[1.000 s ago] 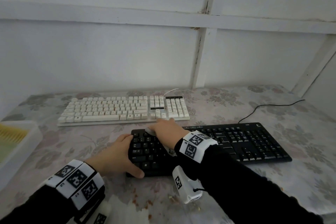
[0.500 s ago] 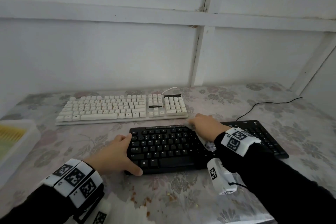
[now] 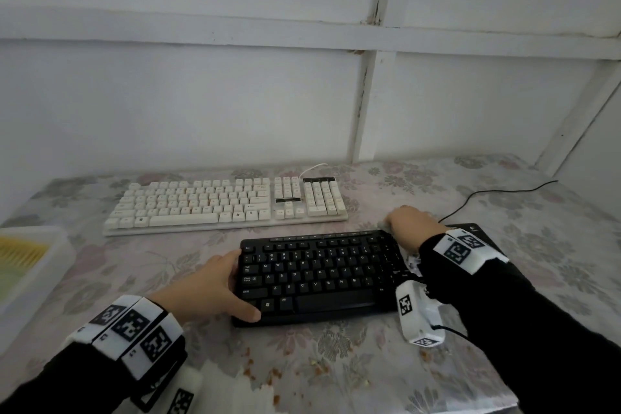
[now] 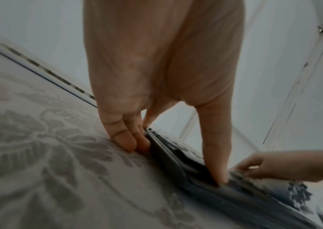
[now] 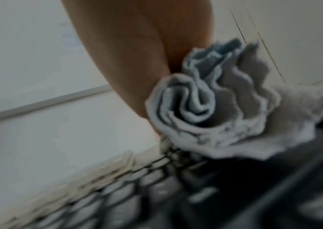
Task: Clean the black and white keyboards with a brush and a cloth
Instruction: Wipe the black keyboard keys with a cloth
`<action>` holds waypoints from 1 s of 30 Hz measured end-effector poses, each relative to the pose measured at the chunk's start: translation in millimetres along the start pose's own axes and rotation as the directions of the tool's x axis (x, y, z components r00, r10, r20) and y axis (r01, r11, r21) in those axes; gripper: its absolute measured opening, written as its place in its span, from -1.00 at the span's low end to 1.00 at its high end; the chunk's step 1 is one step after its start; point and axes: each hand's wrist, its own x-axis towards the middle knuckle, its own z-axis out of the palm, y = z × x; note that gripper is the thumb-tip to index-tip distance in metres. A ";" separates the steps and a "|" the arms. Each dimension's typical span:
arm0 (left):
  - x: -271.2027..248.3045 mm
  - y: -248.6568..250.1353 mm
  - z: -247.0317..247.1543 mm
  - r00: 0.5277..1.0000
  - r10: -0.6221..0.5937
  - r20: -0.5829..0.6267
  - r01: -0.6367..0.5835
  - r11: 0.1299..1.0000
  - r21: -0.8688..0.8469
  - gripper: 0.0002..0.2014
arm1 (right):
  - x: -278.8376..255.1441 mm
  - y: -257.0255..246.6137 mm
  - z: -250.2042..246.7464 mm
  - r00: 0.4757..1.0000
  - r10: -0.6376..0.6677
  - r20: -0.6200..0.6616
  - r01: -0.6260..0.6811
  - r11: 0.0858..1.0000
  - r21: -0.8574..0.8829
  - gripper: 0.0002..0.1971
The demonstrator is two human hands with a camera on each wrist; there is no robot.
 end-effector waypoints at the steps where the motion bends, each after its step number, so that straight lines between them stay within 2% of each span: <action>1: -0.4 1.0 0.1 1.000 0.022 0.017 -0.021 1.000 -0.005 -0.17 | -0.1 -10.5 -1.1 0.999 -0.031 -0.013 0.031 0.999 0.024 -0.79; 4: -1.1 4.6 -0.2 0.998 0.055 0.041 -0.054 0.998 -0.025 -0.18 | -6.0 -61.1 0.2 0.983 -0.183 -0.019 0.184 0.975 0.122 -0.69; 7: 0.6 4.2 -1.0 0.997 0.065 0.037 -0.064 0.998 -0.029 -0.15 | -17.5 -118.7 4.7 0.935 -0.354 -0.023 0.353 0.923 0.154 -0.73; 10: 2.5 4.3 -0.9 0.998 0.062 0.031 -0.062 0.998 0.000 -0.07 | -28.6 -155.2 4.5 0.874 -0.486 0.004 0.485 0.873 0.051 -0.76; 12: 2.5 5.5 -0.8 0.998 0.054 0.025 -0.055 0.998 0.028 -0.10 | -32.6 -168.2 3.0 0.846 -0.531 0.054 0.533 0.845 -0.048 -0.79; 14: 3.5 5.4 -0.8 0.998 0.056 0.029 -0.057 0.998 0.035 -0.14 | -31.4 -172.8 3.6 0.851 -0.517 0.094 0.524 0.847 -0.091 -0.76; 18: 7.4 0.8 -1.7 0.997 0.059 0.048 -0.059 0.998 -0.004 -0.11 | -26.3 -162.5 7.6 0.892 -0.443 0.093 0.448 0.893 -0.037 -0.79; 19: 7.7 -0.3 -2.0 0.997 0.060 0.053 -0.060 0.998 -0.004 -0.11 | -26.5 -156.7 6.8 0.896 -0.436 0.089 0.440 0.897 -0.036 -0.74; 21: 8.4 -3.0 -3.0 0.996 0.066 0.061 -0.066 0.998 0.000 -0.07 | -26.6 -141.2 4.3 0.906 -0.416 0.082 0.419 0.907 -0.034 -0.62; 25: 12.6 -11.0 -3.5 0.996 0.056 0.071 -0.060 0.996 0.064 0.04 | -20.1 -96.8 7.0 0.937 -0.347 0.044 0.349 0.933 -0.084 -0.74; 30: 15.3 -12.7 -4.6 0.999 0.022 0.049 -0.031 0.979 0.201 0.13 | -6.6 -43.7 14.0 0.973 -0.229 0.016 0.230 0.967 -0.110 -0.72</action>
